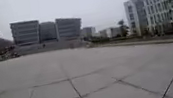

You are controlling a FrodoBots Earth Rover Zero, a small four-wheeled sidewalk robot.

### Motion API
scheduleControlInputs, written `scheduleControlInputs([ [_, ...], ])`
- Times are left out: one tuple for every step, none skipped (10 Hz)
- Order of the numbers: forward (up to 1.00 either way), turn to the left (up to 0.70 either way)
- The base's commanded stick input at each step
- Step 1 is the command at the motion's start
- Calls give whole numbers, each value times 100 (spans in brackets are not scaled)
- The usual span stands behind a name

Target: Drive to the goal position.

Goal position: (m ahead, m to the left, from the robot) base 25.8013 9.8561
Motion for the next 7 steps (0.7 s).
scheduleControlInputs([
  [100, 0],
  [100, 21],
  [100, 37],
  [100, 40],
  [100, 40],
  [100, 21],
  [100, 7],
])
